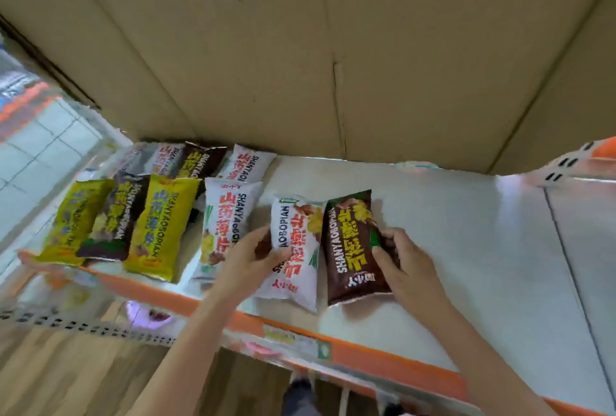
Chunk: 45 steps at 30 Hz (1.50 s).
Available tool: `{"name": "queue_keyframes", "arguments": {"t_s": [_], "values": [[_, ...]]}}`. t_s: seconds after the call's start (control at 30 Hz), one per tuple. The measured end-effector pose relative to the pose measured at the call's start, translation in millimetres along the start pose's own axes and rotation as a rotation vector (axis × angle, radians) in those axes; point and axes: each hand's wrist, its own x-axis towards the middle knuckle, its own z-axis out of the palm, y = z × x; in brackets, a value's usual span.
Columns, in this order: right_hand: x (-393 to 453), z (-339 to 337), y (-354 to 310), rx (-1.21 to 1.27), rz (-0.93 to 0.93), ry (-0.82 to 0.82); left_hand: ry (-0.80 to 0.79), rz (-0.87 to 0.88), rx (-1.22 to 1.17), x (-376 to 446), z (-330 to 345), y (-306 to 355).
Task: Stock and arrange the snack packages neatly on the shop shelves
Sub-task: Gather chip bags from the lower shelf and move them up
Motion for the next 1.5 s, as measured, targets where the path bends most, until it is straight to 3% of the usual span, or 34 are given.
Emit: {"name": "queue_keyframes", "arguments": {"t_s": [0.13, 0.23, 0.33, 0.57, 0.8, 1.03, 1.1, 1.17, 1.27, 1.37, 1.5], "values": [[-2, 5, -10, 0.032, 0.152, 0.064, -0.121, 0.147, 0.209, 31, -16, -5], [-1, 12, -17, -0.098, 0.191, 0.152, -0.122, 0.274, 0.356, 40, -27, -16], [-3, 23, -21, -0.177, 0.214, 0.285, -0.105, 0.355, 0.348, 40, -35, -26], [-13, 56, -34, -0.263, 0.339, 0.613, -0.245, 0.342, 0.395, 30, -34, -27], [-37, 74, -44, -0.290, 0.440, 0.589, -0.220, 0.633, 0.839, 58, -24, -11], [-60, 60, -48, -0.528, 0.311, 0.731, -0.201, 0.837, 0.872, 101, -22, 20], [-60, 49, -49, -0.646, 0.216, 0.641, -0.140, 0.838, 0.884, 109, -20, 26], [-57, 42, -51, -0.757, 0.152, 0.426, -0.042, 0.835, 0.823, 107, -16, 28], [-48, 37, -49, -0.750, 0.220, 0.158, -0.019, 0.884, 0.665, 92, -2, 29], [-41, 27, -43, -0.668, 0.296, 0.122, -0.100, 0.895, 0.729, 73, 8, 18], [-29, 18, -35, -0.725, 0.349, 0.169, -0.064, 0.915, 0.774, 78, 0, 3]]}}
